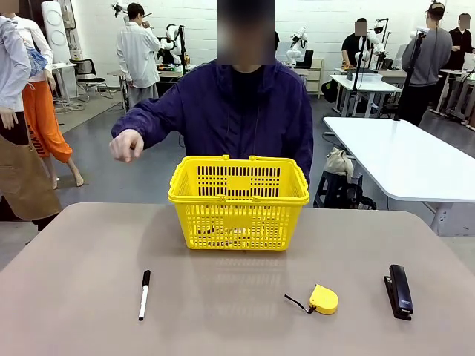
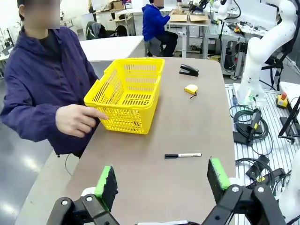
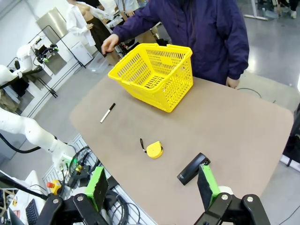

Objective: Place the items the person wants into the basket.
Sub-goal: Pick up the item the person points to and place it in the Market Basket.

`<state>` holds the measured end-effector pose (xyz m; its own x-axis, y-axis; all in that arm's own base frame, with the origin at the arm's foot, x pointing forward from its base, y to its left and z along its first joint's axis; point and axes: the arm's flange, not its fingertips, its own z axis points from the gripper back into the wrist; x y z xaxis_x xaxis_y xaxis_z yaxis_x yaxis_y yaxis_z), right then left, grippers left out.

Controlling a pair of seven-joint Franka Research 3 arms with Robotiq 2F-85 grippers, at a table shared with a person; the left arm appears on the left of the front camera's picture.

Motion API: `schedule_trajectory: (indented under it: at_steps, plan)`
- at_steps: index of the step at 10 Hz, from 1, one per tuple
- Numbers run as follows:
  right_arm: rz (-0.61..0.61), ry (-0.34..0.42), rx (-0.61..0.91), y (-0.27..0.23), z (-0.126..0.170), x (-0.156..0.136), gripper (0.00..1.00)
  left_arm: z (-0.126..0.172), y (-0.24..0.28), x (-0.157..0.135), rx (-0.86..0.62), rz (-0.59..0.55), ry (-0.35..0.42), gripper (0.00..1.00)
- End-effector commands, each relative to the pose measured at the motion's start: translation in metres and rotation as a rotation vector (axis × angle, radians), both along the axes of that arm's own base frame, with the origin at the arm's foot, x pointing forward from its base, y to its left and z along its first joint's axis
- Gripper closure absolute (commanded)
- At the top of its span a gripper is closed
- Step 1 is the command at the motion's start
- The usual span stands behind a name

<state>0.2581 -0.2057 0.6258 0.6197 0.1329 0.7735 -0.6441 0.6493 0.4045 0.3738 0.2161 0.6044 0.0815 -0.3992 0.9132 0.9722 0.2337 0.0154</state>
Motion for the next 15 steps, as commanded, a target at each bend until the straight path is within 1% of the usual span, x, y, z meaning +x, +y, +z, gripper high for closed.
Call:
schedule_trajectory:
  at_steps: [1,2,3,4,7,8,15]
  plan:
    - [0.009,-0.026,0.022,0.002,0.0,0.002,0.0,0.005,-0.002,-0.002,0.005,0.008,-0.026,0.0]
    - [0.009,-0.026,0.022,0.002,0.0,0.002,0.0,0.0,0.0,0.0,0.0,0.0,0.0,0.0]
    - [0.009,-0.026,0.022,0.002,0.0,0.002,0.0,-0.009,-0.006,0.009,0.03,-0.016,0.049,0.0]
    - [0.009,-0.026,0.022,0.002,0.0,0.002,0.0,-0.014,-0.013,0.013,0.053,-0.008,0.083,0.0]
    - [0.009,-0.026,0.022,0.002,0.0,0.002,0.0,-0.016,-0.017,0.01,0.108,0.03,0.141,0.0]
    - [0.009,-0.026,0.022,0.002,0.0,0.002,0.0,-0.018,-0.016,0.017,0.059,-0.009,0.084,0.0]
    - [0.009,-0.026,0.022,0.002,0.0,0.002,0.0,-0.018,-0.016,0.017,0.059,-0.009,0.084,0.0]
